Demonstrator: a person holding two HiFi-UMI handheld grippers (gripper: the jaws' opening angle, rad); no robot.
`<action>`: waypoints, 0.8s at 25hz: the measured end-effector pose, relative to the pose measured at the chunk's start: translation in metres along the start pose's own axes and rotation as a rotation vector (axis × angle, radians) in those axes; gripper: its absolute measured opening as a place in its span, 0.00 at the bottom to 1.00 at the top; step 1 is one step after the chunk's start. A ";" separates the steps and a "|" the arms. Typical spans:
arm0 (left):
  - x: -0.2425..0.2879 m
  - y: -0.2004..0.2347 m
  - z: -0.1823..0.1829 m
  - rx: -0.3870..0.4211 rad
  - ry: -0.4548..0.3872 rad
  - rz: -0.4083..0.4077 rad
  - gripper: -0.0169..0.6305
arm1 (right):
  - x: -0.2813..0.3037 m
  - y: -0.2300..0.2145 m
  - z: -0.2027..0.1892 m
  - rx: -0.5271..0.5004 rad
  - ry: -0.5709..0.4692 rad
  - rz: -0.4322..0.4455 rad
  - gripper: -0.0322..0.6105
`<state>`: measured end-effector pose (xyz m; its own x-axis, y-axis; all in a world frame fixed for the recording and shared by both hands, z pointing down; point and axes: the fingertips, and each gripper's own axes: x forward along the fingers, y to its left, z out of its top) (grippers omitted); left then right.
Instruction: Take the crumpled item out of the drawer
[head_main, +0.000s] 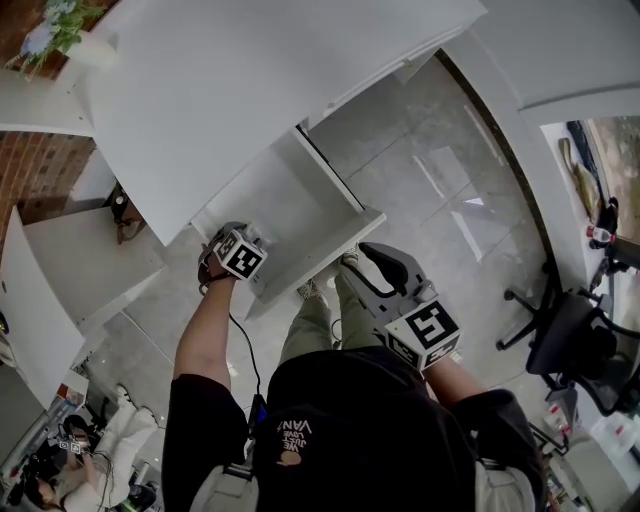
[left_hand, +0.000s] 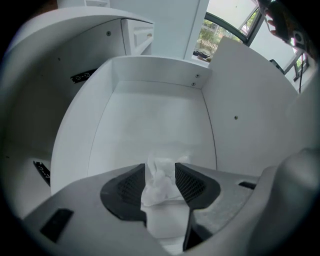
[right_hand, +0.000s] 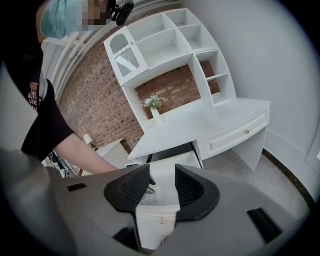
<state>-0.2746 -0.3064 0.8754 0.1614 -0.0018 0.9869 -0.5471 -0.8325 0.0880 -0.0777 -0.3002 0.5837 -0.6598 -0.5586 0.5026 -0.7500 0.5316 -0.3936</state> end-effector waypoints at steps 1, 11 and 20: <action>0.003 0.002 -0.001 -0.001 0.009 -0.004 0.29 | 0.001 -0.002 0.002 0.001 0.005 -0.002 0.27; 0.018 0.004 -0.012 0.081 0.160 0.003 0.28 | -0.002 -0.021 0.003 0.020 -0.019 -0.014 0.27; 0.016 0.004 -0.012 0.135 0.160 0.017 0.10 | -0.006 -0.025 -0.005 0.018 0.020 -0.037 0.27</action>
<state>-0.2842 -0.3029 0.8929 0.0148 0.0627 0.9979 -0.4314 -0.9000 0.0630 -0.0545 -0.3074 0.5945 -0.6308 -0.5649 0.5319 -0.7745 0.4994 -0.3882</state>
